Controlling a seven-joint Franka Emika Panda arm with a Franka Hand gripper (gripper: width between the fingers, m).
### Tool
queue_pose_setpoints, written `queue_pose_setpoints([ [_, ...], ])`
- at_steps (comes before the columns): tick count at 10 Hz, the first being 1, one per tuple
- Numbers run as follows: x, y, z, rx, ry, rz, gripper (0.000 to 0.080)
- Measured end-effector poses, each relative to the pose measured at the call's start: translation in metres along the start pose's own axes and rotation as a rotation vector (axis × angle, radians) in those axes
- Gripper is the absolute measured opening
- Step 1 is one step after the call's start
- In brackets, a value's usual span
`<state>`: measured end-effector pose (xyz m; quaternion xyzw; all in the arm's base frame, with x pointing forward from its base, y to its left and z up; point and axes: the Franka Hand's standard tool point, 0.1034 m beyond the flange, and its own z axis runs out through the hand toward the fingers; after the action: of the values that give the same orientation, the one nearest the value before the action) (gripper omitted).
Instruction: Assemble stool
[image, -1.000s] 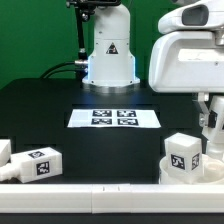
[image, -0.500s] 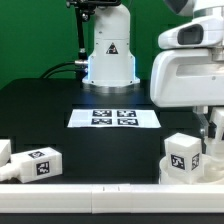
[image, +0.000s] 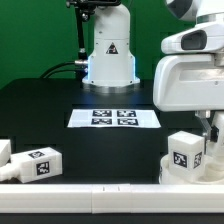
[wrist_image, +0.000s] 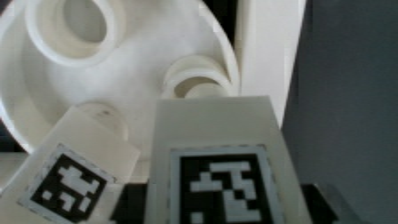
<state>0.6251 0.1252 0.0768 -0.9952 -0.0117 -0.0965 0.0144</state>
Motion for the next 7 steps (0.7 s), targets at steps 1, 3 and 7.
queue_pose_setpoints([
  [1, 0.0001, 0.0002, -0.0002, 0.0, 0.0, 0.0, 0.032],
  [3, -0.0005, 0.0021, -0.0006, -0.001, 0.001, -0.001, 0.032],
  [7, -0.0047, 0.0069, 0.0028, -0.005, -0.008, -0.004, 0.032],
])
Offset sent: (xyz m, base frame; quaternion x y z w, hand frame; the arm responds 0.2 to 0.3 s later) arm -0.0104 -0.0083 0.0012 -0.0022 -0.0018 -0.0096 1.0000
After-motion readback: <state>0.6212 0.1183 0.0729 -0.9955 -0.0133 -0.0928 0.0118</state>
